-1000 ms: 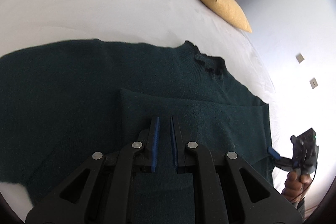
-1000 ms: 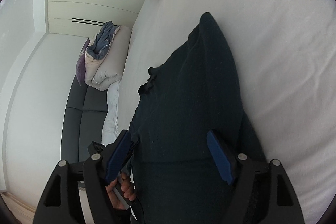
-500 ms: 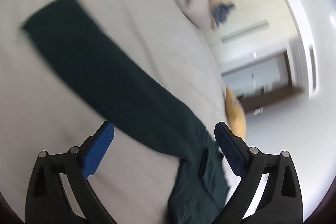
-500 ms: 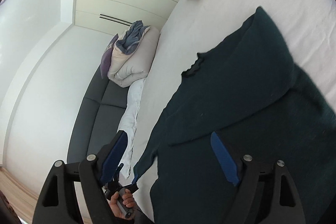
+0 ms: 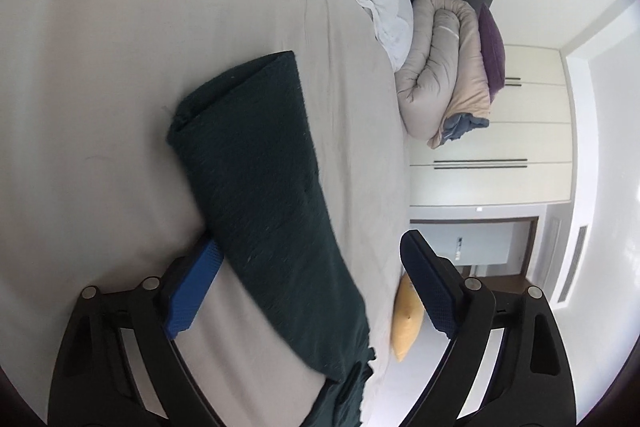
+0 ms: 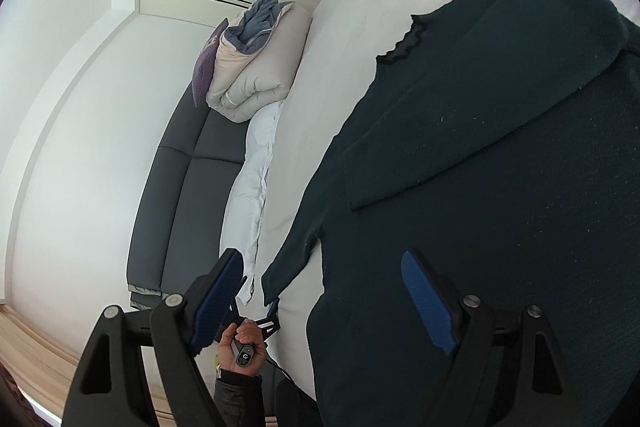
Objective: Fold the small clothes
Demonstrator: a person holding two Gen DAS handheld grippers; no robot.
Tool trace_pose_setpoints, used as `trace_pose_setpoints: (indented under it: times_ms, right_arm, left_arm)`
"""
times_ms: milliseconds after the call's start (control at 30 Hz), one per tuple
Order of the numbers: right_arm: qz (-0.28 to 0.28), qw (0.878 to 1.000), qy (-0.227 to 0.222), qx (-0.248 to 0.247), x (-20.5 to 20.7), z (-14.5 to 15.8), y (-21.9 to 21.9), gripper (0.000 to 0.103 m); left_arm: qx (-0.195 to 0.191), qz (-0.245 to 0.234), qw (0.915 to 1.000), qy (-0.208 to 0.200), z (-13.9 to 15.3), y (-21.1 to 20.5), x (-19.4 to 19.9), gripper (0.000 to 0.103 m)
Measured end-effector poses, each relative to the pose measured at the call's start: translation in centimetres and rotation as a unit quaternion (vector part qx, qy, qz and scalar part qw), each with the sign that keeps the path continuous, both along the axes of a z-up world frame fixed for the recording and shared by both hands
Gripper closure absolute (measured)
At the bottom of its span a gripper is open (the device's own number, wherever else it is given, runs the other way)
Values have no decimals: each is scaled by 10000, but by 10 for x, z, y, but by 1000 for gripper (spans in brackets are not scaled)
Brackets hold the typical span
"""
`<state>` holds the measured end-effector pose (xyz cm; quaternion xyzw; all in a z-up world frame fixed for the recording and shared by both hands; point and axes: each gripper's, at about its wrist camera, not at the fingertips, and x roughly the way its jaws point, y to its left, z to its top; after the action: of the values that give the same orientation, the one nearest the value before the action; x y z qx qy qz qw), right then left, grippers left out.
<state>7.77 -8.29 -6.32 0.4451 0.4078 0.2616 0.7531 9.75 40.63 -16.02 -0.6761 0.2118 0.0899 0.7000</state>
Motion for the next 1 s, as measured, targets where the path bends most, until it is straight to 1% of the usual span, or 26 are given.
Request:
trace_pose_setpoints:
  times_ms: [33, 67, 100, 133, 167, 200, 233, 267, 333, 400, 433, 500, 533, 567, 600, 633, 667, 700, 767, 800, 833, 867, 900, 933, 967, 1000]
  right_arm:
    - [20, 10000, -7, 4, 0, 0, 2, 18]
    - [35, 10000, -15, 3, -1, 0, 3, 19]
    - [47, 10000, -19, -5, -2, 1, 3, 19]
    - [67, 10000, -19, -22, 0, 1, 4, 19]
    - [82, 10000, -18, -46, -1, 1, 5, 19]
    - [88, 9999, -17, -63, -2, 0, 5, 19]
    - [92, 9999, -13, -68, -2, -1, 4, 19]
    - [89, 9999, -8, -73, -2, -2, 3, 19]
    - [64, 9999, 5, -78, -2, -5, 1, 20]
    - [7, 10000, 18, -67, -3, -8, -3, 22]
    - [-13, 10000, 19, -57, -3, -9, -6, 22]
    - [-62, 10000, 15, -64, -4, -12, -12, 23]
    - [-93, 9999, 14, -64, -5, -13, -16, 23]
    - [-132, 9999, 18, -50, -6, -15, -20, 23]
    - [-162, 9999, 24, -31, -5, -16, -24, 24]
    - [-208, 9998, 29, -4, -6, -18, -28, 24]
    - [-251, 9997, 37, 12, -6, -19, -33, 24]
    - [-298, 9995, 44, 27, -6, -20, -36, 24]
    - [-375, 9993, 37, 65, -5, -22, -44, 24]
    - [-408, 9991, 40, 86, -3, -23, -48, 24]
    - [-439, 9990, 63, 94, -1, -25, -51, 24]
    - [-458, 9989, 84, 83, 2, -25, -53, 24]
    - [-457, 9989, 91, 56, 5, -25, -54, 25]
    - [-430, 9990, 107, 3, 10, -25, -55, 25]
    - [-374, 9992, 141, -63, 15, -25, -54, 24]
    - [-311, 9993, 163, -104, 21, -26, -54, 24]
  left_arm:
    - [-68, 67, 10000, -22, -4, 2, 3, 18]
    - [-136, 116, 9998, -49, -8, 4, 6, 27]
    - [-214, 166, 9996, -81, -13, 6, 9, 41]
    - [-267, 234, 9993, -68, -21, 10, 12, 49]
    - [-317, 286, 9991, -55, -25, 15, 20, 70]
    - [-354, 331, 9988, -32, -30, 17, 21, 78]
    - [-349, 375, 9987, -28, -36, 21, 19, 80]
    - [-263, 360, 9990, 9, -36, 21, 20, 84]
    - [101, 263, 9995, 114, -30, 20, 25, 88]
    - [601, 93, 9979, 213, -12, 13, 31, 96]
    - [875, -23, 9959, 244, 0, 7, 35, 96]
    - [1465, -351, 9883, 260, 28, -13, 51, 96]
    - [1808, -545, 9817, 243, 44, -27, 61, 96]
    - [2172, -772, 9729, 184, 62, -44, 74, 96]
    - [2447, -955, 9648, 126, 76, -61, 84, 96]
    - [2925, -1256, 9480, 46, 97, -91, 99, 96]
    - [3317, -1526, 9310, -25, 112, -119, 112, 96]
    - [3708, -1831, 9104, -99, 124, -152, 124, 96]
    - [4453, -2509, 8593, -200, 137, -223, 141, 96]
    - [4939, -2967, 8171, -216, 136, -273, 146, 96]
    - [5225, -3207, 7897, -233, 128, -305, 140, 96]
    - [5626, -3490, 7491, -243, 116, -347, 139, 96]
    - [5879, -3641, 7221, -210, 102, -373, 139, 96]
    - [6100, -3746, 6981, -146, 85, -395, 141, 96]
    - [6232, -3813, 6827, -87, 71, -410, 137, 96]
    - [6303, -3850, 6741, -47, 62, -418, 132, 96]
